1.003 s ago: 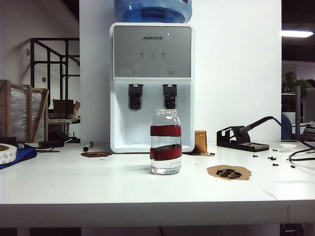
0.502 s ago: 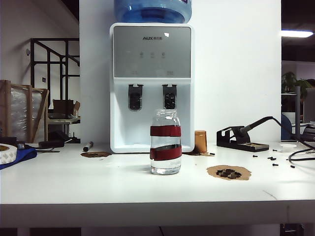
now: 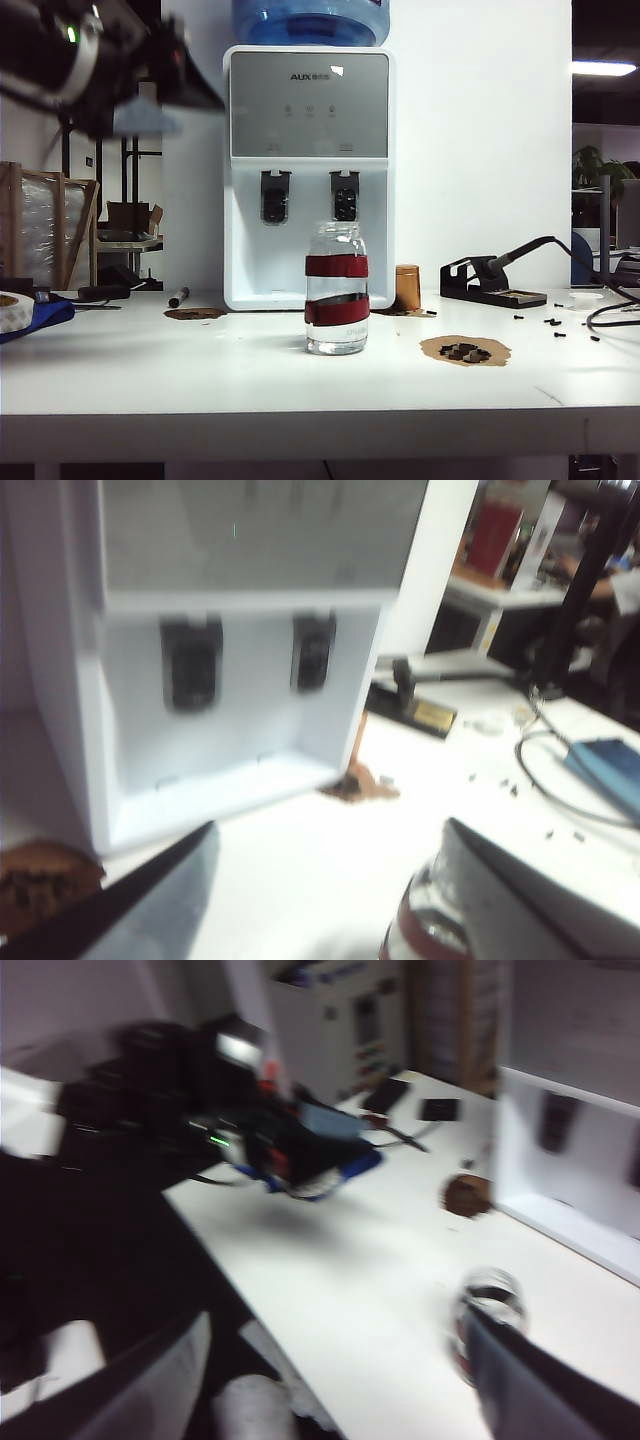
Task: Pick up the water bottle with two loops of red belts, then reach the front water dispenser and gently press the gray-black baffle horizontally to get a little water.
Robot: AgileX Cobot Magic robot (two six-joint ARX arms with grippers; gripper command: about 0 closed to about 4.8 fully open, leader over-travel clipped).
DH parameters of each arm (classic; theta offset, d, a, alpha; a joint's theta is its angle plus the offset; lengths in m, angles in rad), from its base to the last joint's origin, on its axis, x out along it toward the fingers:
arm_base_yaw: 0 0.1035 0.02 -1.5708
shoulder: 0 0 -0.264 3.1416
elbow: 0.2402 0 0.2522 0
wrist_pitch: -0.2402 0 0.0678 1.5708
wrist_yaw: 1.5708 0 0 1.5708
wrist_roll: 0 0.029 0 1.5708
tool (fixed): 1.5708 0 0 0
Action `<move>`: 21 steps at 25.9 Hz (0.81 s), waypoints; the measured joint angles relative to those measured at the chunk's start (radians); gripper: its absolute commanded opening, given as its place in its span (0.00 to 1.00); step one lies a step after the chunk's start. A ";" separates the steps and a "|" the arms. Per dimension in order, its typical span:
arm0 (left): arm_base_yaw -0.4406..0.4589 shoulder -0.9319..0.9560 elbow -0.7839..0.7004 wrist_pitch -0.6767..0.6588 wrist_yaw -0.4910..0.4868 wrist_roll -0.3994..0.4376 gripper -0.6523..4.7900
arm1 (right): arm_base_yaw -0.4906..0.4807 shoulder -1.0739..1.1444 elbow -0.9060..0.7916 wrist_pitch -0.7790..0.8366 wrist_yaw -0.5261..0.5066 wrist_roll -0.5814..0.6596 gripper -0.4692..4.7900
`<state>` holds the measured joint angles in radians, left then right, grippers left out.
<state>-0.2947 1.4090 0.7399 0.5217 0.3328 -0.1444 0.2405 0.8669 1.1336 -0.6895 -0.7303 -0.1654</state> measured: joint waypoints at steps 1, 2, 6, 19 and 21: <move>0.000 0.012 -0.003 0.005 0.000 0.000 0.88 | 0.000 0.001 0.000 0.005 -0.013 0.000 0.87; 0.000 0.033 -0.006 0.023 0.003 0.003 0.88 | 0.000 0.001 0.000 0.011 -0.018 0.000 0.87; -0.003 0.164 -0.047 0.194 0.033 0.004 0.99 | 0.000 0.001 0.000 0.001 0.023 0.000 0.87; -0.008 0.594 -0.082 0.613 0.386 0.138 1.00 | 0.000 0.000 0.000 -0.061 0.285 -0.012 0.87; -0.019 0.602 -0.079 0.653 0.386 0.138 1.00 | 0.000 0.000 0.000 -0.062 0.289 -0.013 0.87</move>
<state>-0.3134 2.0109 0.6605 1.1751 0.7193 -0.0063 0.2405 0.8669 1.1339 -0.7517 -0.4412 -0.1783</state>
